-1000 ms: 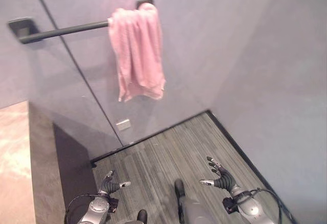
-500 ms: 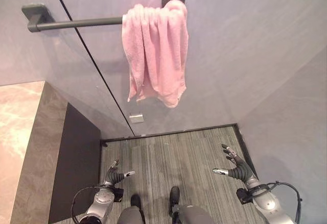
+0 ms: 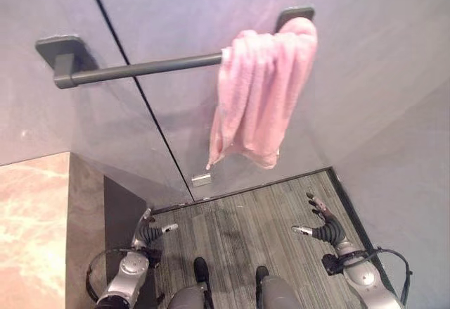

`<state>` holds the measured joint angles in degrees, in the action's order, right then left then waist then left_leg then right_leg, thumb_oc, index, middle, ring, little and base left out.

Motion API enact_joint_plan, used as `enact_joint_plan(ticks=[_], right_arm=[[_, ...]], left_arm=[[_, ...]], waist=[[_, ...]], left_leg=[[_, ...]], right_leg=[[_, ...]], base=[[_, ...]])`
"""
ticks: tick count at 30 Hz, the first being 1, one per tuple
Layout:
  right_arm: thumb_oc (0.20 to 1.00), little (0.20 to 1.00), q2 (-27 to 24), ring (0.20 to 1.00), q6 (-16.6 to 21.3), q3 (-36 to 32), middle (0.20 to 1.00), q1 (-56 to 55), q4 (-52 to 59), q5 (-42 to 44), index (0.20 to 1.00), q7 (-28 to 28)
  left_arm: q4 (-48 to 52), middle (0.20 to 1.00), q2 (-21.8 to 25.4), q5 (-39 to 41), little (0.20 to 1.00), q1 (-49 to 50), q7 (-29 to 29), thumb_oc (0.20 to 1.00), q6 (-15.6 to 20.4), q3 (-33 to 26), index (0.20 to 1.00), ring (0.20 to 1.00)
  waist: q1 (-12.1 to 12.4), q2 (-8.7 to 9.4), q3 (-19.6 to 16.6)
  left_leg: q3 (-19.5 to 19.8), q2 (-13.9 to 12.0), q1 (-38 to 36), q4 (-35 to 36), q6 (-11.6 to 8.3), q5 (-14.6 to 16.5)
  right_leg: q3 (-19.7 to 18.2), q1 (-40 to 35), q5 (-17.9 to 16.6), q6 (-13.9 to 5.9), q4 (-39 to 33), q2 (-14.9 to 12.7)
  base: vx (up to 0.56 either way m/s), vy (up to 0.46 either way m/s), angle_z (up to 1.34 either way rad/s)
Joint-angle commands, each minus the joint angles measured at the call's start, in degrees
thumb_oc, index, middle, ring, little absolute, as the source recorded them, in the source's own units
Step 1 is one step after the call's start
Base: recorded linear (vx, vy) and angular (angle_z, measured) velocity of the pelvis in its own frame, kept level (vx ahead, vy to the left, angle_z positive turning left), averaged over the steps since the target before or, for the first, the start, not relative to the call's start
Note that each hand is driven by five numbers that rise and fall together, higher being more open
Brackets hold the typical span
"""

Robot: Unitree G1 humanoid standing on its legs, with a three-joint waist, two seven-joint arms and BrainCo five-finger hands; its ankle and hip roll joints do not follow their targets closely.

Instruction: Put brush and paste in cup on sink, flatten towel.

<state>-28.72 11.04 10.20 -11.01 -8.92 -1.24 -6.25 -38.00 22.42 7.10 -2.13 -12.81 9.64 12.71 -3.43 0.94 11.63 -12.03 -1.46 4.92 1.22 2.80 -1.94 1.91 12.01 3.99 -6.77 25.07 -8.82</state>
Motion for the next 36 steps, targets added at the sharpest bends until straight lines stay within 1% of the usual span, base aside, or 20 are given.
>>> enact_joint_plan(ticks=[1, 3, 4, 5, 6, 7, 9, 12, 14, 17, 18, 19, 21, 22, 23, 24, 29, 30, 32, 36], right_arm=[[1.0, 1.0, 0.6, 1.0, 2.8, -1.9, 1.0, 0.3, 5.0, -1.0, 1.0, -1.9], [1.0, 1.0, 0.7, 1.0, 3.2, -2.8, 1.0, 0.0, 5.8, -0.7, 1.0, -2.6], [1.0, 1.0, 0.7, 1.0, 3.4, -3.2, 1.0, 0.1, 5.9, -0.7, 1.0, -2.8], [1.0, 1.0, 0.7, 1.0, 3.5, -3.2, 1.0, 0.0, 5.9, -0.7, 1.0, -2.9], [1.0, 1.0, 0.3, 1.0, 3.5, -4.0, 1.0, 0.1, 6.9, -2.0, 1.0, -3.6], [1.0, 1.0, 0.0, 1.0, 3.5, -4.7, 1.0, -0.1, 7.4, -2.7, 1.0, -3.8], [1.0, 1.0, -0.4, 1.0, 3.4, -5.5, 1.0, -0.4, 8.2, -3.0, 1.0, -3.8], [1.0, 1.0, -2.3, 1.0, 3.7, -8.2, 1.0, -2.2, 9.9, -2.9, 1.0, -2.3], [1.0, 1.0, -4.0, 1.0, 3.7, -9.8, 1.0, -3.3, 10.4, -1.2, 1.0, -0.2], [1.0, 1.0, -4.8, 1.0, 3.7, -10.7, 1.0, -3.8, 10.8, -0.6, 1.0, 0.5], [1.0, 1.0, -5.6, 1.0, 3.8, -12.2, 1.0, -4.2, 10.5, 2.3, 1.0, 1.8], [1.0, 1.0, -5.6, 1.0, 4.2, -13.9, 1.0, -3.5, 9.6, 7.5, 1.0, 2.6], [1.0, 1.0, -5.6, 1.0, 4.3, -14.1, 1.0, -3.1, 8.7, 9.7, 1.0, 3.1], [1.0, 1.0, -6.6, 1.0, 4.2, -14.2, 1.0, -1.7, 8.2, 13.7, 1.0, 5.0], [1.0, 1.0, -6.6, 1.0, 4.3, -14.2, 1.0, -1.6, 8.1, 13.8, 1.0, 5.1], [1.0, 1.0, -8.9, 1.0, 3.7, -13.7, 1.0, 0.2, 6.7, 19.3, 1.0, 7.9], [1.0, 1.0, -15.6, 1.0, 0.9, -8.5, 1.0, 7.5, 1.3, 32.7, 1.0, 14.7], [1.0, 1.0, -16.2, 1.0, 0.7, -7.4, 1.0, 9.2, -0.1, 33.4, 1.0, 14.6], [1.0, 1.0, -18.2, 1.0, -0.8, -2.4, 1.0, 16.1, -3.8, 36.9, 1.0, 16.1], [1.0, 1.0, -18.4, 1.0, -1.9, 3.1, 1.0, 24.9, -9.5, 40.7, 1.0, 15.6]], left_arm=[[1.6, 1.0, 1.8, -3.6, 1.0, 1.2, -0.1, 1.0, 1.6, -0.1, 1.0, 1.0], [2.3, 1.0, 1.7, -3.8, 1.0, 1.5, -0.1, 1.0, 1.9, 0.1, 1.0, 1.0], [3.2, 1.0, 1.8, -4.2, 1.0, 1.9, 0.0, 1.0, 2.1, 0.1, 1.0, 1.0], [3.3, 1.0, 1.8, -4.2, 1.0, 2.0, 0.0, 1.0, 2.0, 0.2, 1.0, 1.0], [5.1, 1.0, 2.2, -5.2, 1.0, 2.4, 0.0, 1.0, 2.0, 0.5, 1.0, 1.0], [6.1, 1.0, 2.3, -6.0, 1.0, 2.8, 0.0, 1.0, 2.0, 0.6, 1.0, 1.0], [6.6, 1.0, 2.3, -6.5, 1.0, 2.9, 0.1, 1.0, 2.0, 0.6, 1.0, 1.0], [9.5, 1.0, 2.6, -6.4, 1.0, 5.3, 1.2, 1.0, 2.3, -0.7, 1.0, 1.0], [10.8, 1.0, 3.3, -6.1, 1.0, 6.7, 2.8, 1.0, 2.3, -1.3, 1.0, 1.0], [11.8, 1.0, 3.5, -5.9, 1.0, 7.4, 3.6, 1.0, 2.2, -1.4, 1.0, 1.0], [14.7, 1.0, 4.5, -5.6, 1.0, 8.6, 4.8, 1.0, 2.0, -1.8, 1.0, 1.0], [16.9, 1.0, 5.5, -4.6, 1.0, 9.5, 6.4, 1.0, 2.1, -1.9, 1.0, 1.0], [18.5, 1.0, 6.1, -3.6, 1.0, 9.8, 7.2, 1.0, 2.0, -1.9, 1.0, 1.0], [21.3, 1.0, 7.6, -1.7, 1.0, 10.0, 9.1, 1.0, 2.0, -2.1, 1.0, 1.0], [21.4, 1.0, 7.6, -1.7, 1.0, 10.1, 9.2, 1.0, 1.9, -2.2, 1.0, 1.0], [24.4, 1.0, 9.7, 0.6, 1.0, 10.0, 11.1, 1.0, 1.9, -2.6, 1.0, 1.0], [29.4, 1.0, 15.9, 7.4, 1.0, 7.0, 15.8, 1.0, 1.3, -1.2, 1.0, 1.0], [29.2, 1.0, 16.5, 7.7, 1.0, 6.0, 15.9, 1.0, 1.4, -0.6, 1.0, 1.0], [28.2, 1.0, 18.9, 8.9, 1.0, 0.1, 16.0, 1.0, 1.6, 1.7, 1.0, 1.0], [25.7, 1.0, 19.7, 11.5, 1.0, -8.3, 15.2, 1.0, 1.9, 6.2, 1.0, 1.0]], waist=[[0.1, 1.26, -1.9], [0.1, 1.67, -2.3], [0.0, 1.9, -2.5], [-0.1, 1.81, -2.5], [-0.4, 2.49, -2.7], [-0.6, 2.88, -2.5], [-0.5, 3.16, -2.6], [0.3, 3.69, -4.2], [0.5, 3.6, -4.9], [0.3, 3.5, -5.1], [0.3, 3.39, -5.3], [0.3, 3.03, -5.8], [0.3, 2.86, -6.0], [0.5, 2.6, -6.4], [0.4, 2.6, -6.4], [0.7, 2.44, -6.9], [1.5, 2.1, -7.6], [1.5, 2.07, -7.5], [1.9, 1.79, -7.4], [2.3, 1.16, -7.1]], left_leg=[[3.1, -1.0, 0.8, -0.3, -1.92, -2.5], [2.9, -1.0, -0.6, 0.5, -2.49, -1.8], [3.1, -1.1, -1.3, 0.7, -2.82, -1.4], [3.3, -1.1, -1.4, 0.7, -2.84, -1.3], [4.8, -1.0, -2.2, 0.2, -3.2, -0.7], [5.5, -1.2, -2.7, -0.1, -3.32, -0.7], [5.8, -1.4, -3.0, 0.0, -3.58, -0.8], [5.9, -2.0, -3.7, 1.8, -4.31, -1.6], [6.4, -2.6, -4.1, 2.9, -4.9, -2.2], [6.8, -2.9, -4.2, 3.0, -5.12, -2.4], [7.3, -3.3, -4.4, 3.2, -5.45, -2.6], [7.5, -3.5, -4.7, 3.4, -5.74, -2.7], [7.6, -3.6, -4.8, 3.5, -5.91, -2.7], [7.6, -3.8, -5.0, 3.7, -6.23, -2.9], [7.6, -3.8, -5.0, 3.7, -6.24, -2.9], [7.6, -4.1, -5.2, 3.8, -6.62, -3.0], [7.9, -4.5, -5.1, 3.8, -7.35, -3.3], [7.9, -4.5, -5.1, 3.8, -7.44, -3.3], [8.2, -4.6, -5.0, 3.8, -7.73, -3.4], [8.8, -4.6, -4.3, 3.8, -8.14, -3.9]], right_leg=[[-3.0, -1.5, -9.1, -1.26, -4.3, 4.3], [-0.6, -1.4, -8.7, -1.54, -12.3, 2.6], [0.1, -1.3, -9.2, -1.88, -16.6, 2.1], [0.3, -1.7, -9.4, -1.88, -17.1, 2.1], [-1.2, -1.3, -11.4, -2.69, -19.0, 1.5], [-2.2, -1.6, -12.0, -3.13, -18.5, 1.8], [-2.3, -2.5, -11.4, -2.98, -19.6, 2.0], [-0.6, -5.7, -10.7, -2.5, -22.5, 2.0], [0.4, -6.9, -9.9, -2.11, -23.3, 2.6], [0.8, -7.3, -9.7, -1.94, -23.5, 2.8], [1.5, -8.1, -9.2, -1.66, -23.8, 3.0], [2.0, -8.9, -9.0, -1.44, -24.6, 3.3], [2.2, -9.4, -9.0, -1.38, -25.2, 3.4], [2.5, -10.0, -8.9, -1.27, -25.9, 3.5], [2.5, -10.1, -9.0, -1.26, -25.9, 3.5], [2.7, -10.6, -9.0, -1.14, -26.5, 3.6], [3.4, -11.7, -8.9, -0.88, -27.4, 3.9], [3.4, -11.8, -8.8, -0.83, -27.4, 3.9], [3.5, -11.8, -8.6, -0.6, -27.2, 3.9], [4.3, -11.4, -8.4, -0.38, -26.8, 3.8]], base=[[0.25, 0.081, 0.1], [0.17, -0.047, 0.01], [0.12, -0.063, -0.04], [0.19, -0.115, -0.05], [0.17, -0.121, 0.1], [0.18, -0.155, 0.49], [0.06, -0.078, 0.73], [0.08, -0.117, 0.27], [0.07, -0.113, 0.05], [0.04, -0.077, 0.13], [0.07, -0.111, 0.11], [0.08, -0.124, 0.16], [0.04, -0.054, 0.14], [0.02, -0.036, 0.05], [0.03, -0.058, 0.03], [0.02, -0.038, 0.03], [0.02, -0.039, 0.05], [0.02, -0.044, 0.02], [0.01, -0.041, 0.02], [0.0, -0.024, 0.09]])
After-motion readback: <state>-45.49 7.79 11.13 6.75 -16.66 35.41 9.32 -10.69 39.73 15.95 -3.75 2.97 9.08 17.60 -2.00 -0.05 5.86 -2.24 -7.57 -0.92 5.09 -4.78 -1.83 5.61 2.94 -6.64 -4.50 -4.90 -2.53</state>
